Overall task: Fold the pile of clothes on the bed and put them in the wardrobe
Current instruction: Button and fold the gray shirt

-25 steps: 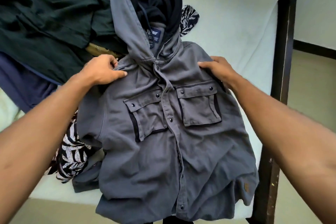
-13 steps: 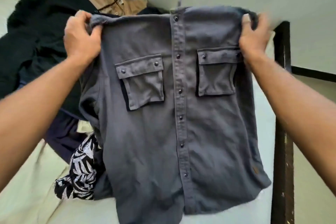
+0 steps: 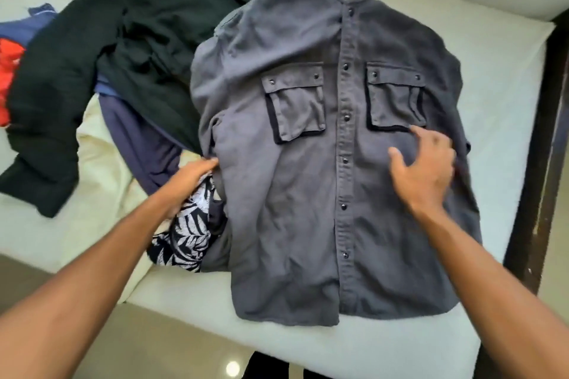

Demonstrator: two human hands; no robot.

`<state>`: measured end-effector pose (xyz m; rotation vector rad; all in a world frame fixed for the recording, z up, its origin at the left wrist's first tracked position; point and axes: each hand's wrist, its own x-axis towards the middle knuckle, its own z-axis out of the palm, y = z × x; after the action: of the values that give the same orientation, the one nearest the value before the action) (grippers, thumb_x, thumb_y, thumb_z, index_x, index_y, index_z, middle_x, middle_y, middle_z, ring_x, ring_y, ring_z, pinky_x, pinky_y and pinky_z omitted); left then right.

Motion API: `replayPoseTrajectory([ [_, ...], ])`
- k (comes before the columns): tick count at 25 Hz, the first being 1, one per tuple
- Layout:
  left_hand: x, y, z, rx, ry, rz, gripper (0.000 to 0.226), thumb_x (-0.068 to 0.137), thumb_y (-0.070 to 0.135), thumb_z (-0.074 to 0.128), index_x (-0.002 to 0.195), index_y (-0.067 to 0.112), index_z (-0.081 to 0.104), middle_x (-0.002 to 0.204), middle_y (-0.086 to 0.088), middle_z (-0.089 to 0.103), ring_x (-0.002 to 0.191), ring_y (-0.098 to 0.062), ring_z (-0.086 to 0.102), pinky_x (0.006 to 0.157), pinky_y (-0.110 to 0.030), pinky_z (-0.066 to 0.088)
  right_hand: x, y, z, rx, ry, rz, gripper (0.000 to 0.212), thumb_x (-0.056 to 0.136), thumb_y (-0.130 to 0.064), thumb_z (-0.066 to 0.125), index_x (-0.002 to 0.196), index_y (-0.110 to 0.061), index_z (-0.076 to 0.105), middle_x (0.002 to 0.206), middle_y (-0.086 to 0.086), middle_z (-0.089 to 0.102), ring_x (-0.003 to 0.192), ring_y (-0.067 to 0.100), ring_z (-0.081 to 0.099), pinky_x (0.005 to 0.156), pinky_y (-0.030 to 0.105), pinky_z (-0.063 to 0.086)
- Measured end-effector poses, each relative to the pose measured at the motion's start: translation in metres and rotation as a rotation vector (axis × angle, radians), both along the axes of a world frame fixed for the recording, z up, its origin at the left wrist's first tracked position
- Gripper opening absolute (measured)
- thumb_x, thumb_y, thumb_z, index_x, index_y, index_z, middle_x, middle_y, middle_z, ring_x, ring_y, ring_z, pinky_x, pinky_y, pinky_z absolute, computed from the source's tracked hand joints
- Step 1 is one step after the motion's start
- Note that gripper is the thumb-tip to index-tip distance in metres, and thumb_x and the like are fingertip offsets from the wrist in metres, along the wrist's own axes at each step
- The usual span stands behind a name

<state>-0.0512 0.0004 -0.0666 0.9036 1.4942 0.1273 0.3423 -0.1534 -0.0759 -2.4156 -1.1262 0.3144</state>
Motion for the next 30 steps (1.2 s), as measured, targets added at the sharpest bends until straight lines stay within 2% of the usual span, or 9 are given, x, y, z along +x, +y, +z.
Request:
replayPoseTrajectory([
  [2, 0.003, -0.004, -0.004, 0.166, 0.051, -0.100, 0.023, 0.095, 0.032, 0.064, 0.103, 0.013, 0.074, 0.102, 0.000, 0.075, 0.099, -0.014, 0.069, 0.099, -0.032, 0.051, -0.064, 0.035, 0.014, 0.249, 0.140, 0.268, 0.043, 0.085, -0.031, 0.070, 0.124, -0.014, 0.067, 0.118, 0.010, 0.059, 0.110, 0.032, 0.058, 0.099, 0.044, 0.048],
  [6, 0.016, 0.019, 0.016, 0.531, 0.281, 0.016, 0.045, 0.087, 0.039, 0.065, 0.061, 0.004, 0.053, 0.067, -0.001, 0.052, 0.069, -0.016, 0.047, 0.065, -0.033, 0.036, -0.180, 0.099, 0.047, 0.165, 0.373, 0.514, 0.063, 0.083, -0.047, 0.072, 0.139, -0.023, 0.057, 0.120, 0.001, 0.054, 0.108, 0.023, 0.057, 0.096, 0.039, 0.050],
  [11, 0.020, 0.011, 0.068, 0.926, 0.327, 0.358, 0.029, 0.103, 0.026, 0.045, 0.089, 0.003, 0.057, 0.085, -0.009, 0.061, 0.076, -0.018, 0.050, 0.069, -0.032, 0.033, -0.226, 0.141, 0.073, 0.106, 0.588, 0.431, 0.054, 0.085, -0.053, 0.073, 0.131, -0.029, 0.061, 0.098, -0.010, 0.059, 0.088, 0.002, 0.057, 0.086, 0.025, 0.048],
  [14, 0.044, -0.015, 0.088, 1.187, 0.134, -0.071, 0.021, 0.104, 0.019, 0.048, 0.102, 0.004, 0.063, 0.090, -0.010, 0.063, 0.082, -0.022, 0.056, 0.074, -0.032, 0.041, -0.218, 0.164, 0.084, 0.127, 1.054, 0.185, 0.024, 0.091, -0.046, 0.071, 0.082, -0.023, 0.068, 0.067, -0.018, 0.059, 0.064, -0.002, 0.052, 0.070, 0.021, 0.043],
  [17, 0.055, -0.020, 0.071, 1.085, -0.026, -0.318, 0.028, 0.099, 0.029, 0.055, 0.111, 0.007, 0.067, 0.096, -0.009, 0.067, 0.089, -0.023, 0.062, 0.081, -0.034, 0.050, -0.190, 0.167, 0.071, 0.090, 1.155, 0.011, 0.009, 0.075, -0.017, 0.081, 0.080, -0.014, 0.074, 0.074, 0.001, 0.071, 0.071, 0.012, 0.064, 0.072, 0.029, 0.051],
  [22, 0.056, 0.020, 0.048, 0.337, -0.118, 0.130, 0.016, 0.099, 0.042, 0.056, 0.101, 0.027, 0.062, 0.096, 0.000, 0.064, 0.084, -0.013, 0.060, 0.074, -0.032, 0.048, -0.150, 0.145, 0.057, 0.143, 1.150, -0.205, 0.019, 0.085, 0.005, 0.062, 0.085, -0.010, 0.074, 0.071, 0.001, 0.070, 0.062, 0.010, 0.062, 0.061, 0.022, 0.054],
  [26, 0.086, 0.037, 0.039, 0.170, -0.120, -0.124, 0.023, 0.097, 0.045, 0.060, 0.100, 0.023, 0.066, 0.099, 0.007, 0.068, 0.092, -0.011, 0.063, 0.073, -0.026, 0.049, -0.159, 0.125, 0.051, 0.123, 1.105, -0.501, 0.027, 0.089, -0.037, 0.072, 0.072, -0.017, 0.068, 0.069, -0.006, 0.068, 0.069, 0.015, 0.063, 0.063, 0.031, 0.057],
  [28, 0.097, 0.039, 0.033, 0.202, -0.162, -0.102, 0.014, 0.096, 0.036, 0.063, 0.099, 0.024, 0.068, 0.104, 0.004, 0.073, 0.102, -0.015, 0.067, 0.088, -0.033, 0.055, -0.175, 0.109, 0.050, 0.195, 1.040, -0.576, 0.043, 0.084, -0.058, 0.072, 0.078, -0.016, 0.069, 0.080, -0.004, 0.069, 0.081, 0.015, 0.065, 0.079, 0.037, 0.056],
  [30, 0.095, 0.040, 0.035, 0.284, -0.178, -0.012, 0.012, 0.089, 0.037, 0.066, 0.091, 0.027, 0.071, 0.100, 0.003, 0.073, 0.097, -0.015, 0.067, 0.098, -0.043, 0.053, -0.202, 0.087, 0.059, 0.272, 1.024, -0.576, 0.045, 0.076, -0.064, 0.075, 0.085, -0.020, 0.069, 0.080, -0.008, 0.064, 0.076, 0.009, 0.060, 0.074, 0.030, 0.051],
])
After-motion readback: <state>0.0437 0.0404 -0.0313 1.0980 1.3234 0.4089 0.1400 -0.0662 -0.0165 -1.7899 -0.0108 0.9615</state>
